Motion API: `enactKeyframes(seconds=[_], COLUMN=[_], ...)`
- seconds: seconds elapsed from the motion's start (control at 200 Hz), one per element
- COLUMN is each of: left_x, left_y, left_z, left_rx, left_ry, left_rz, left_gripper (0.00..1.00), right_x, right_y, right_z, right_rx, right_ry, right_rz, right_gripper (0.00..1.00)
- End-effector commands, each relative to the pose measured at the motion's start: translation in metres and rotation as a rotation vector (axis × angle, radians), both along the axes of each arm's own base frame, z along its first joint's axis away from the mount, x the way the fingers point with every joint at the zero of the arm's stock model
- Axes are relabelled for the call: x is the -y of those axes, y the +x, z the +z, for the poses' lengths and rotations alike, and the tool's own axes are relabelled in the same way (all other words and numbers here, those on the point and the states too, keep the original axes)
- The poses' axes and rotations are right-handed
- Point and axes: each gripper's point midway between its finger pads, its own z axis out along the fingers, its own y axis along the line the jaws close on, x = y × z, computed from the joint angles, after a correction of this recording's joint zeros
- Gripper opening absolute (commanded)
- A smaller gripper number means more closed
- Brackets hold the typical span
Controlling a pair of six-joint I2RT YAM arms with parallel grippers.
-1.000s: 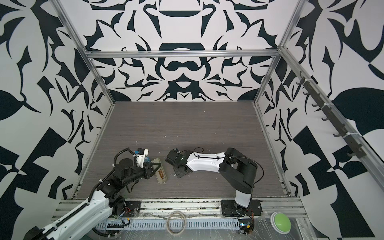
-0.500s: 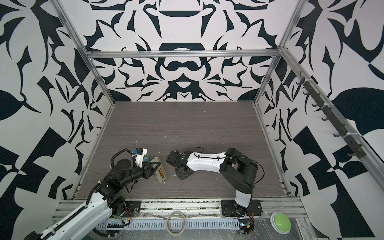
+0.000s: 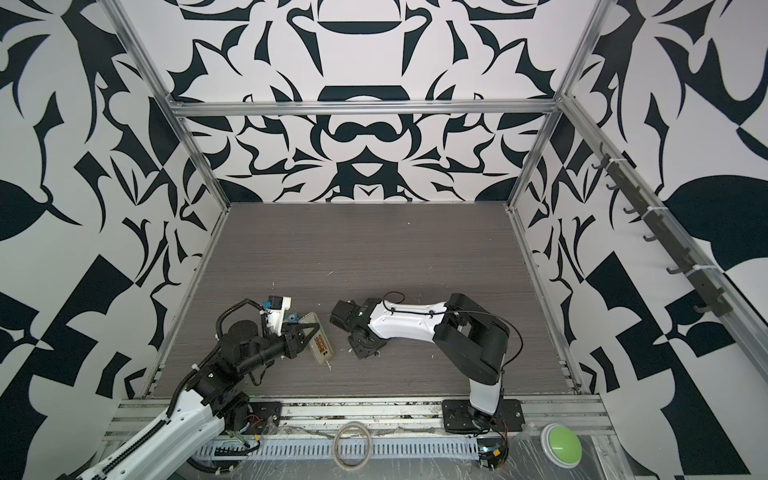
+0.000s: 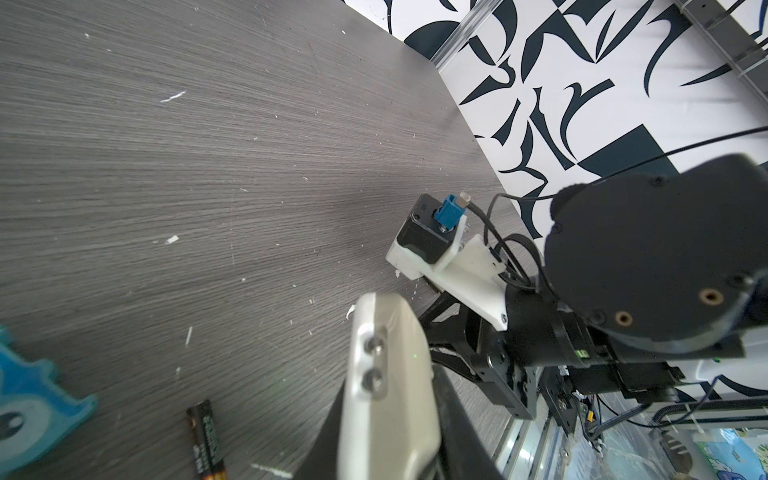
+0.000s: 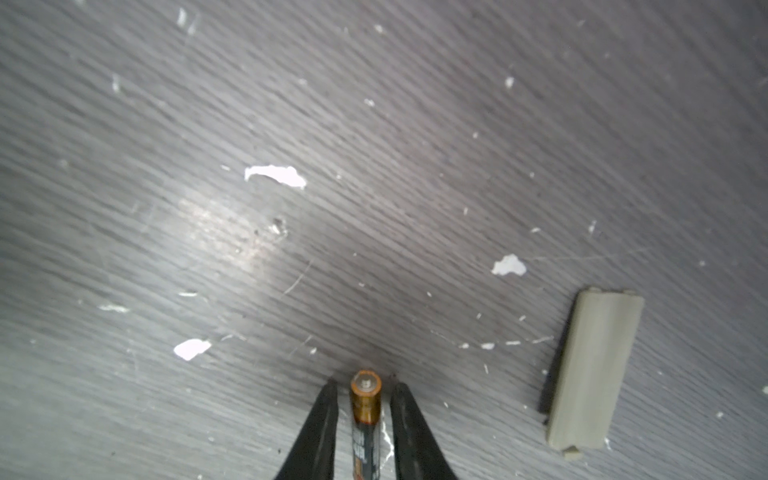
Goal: Load the batteries into the remote control
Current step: 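Lower the right gripper and close it on the AA battery, then lift the AA battery upright in the right gripper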
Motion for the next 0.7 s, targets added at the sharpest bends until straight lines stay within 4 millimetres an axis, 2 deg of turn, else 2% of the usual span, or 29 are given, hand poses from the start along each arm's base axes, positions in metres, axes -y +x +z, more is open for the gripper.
enactKeyframes(seconds=[0.0, 0.315, 0.695], left_x=[0.000, -0.001, -0.001], left_y=[0.003, 0.005, 0.006], left_z=[0.012, 0.011, 0.009], left_rx=[0.040, 0.043, 0.039], left_ry=[-0.006, 0.008, 0.021], left_rz=[0.003, 0.009, 0.012], left_gripper=[0.00, 0.00, 0.00], right_x=[-0.002, 0.004, 0.000], right_y=[-0.001, 0.010, 0.016], right_z=[-0.006, -0.003, 0.002], right_rx=[-0.029, -0.052, -0.051], right_ry=[-0.016, -0.004, 0.034], right_rz=[0.014, 0.016, 0.007], right_gripper=[0.27, 0.26, 0.26])
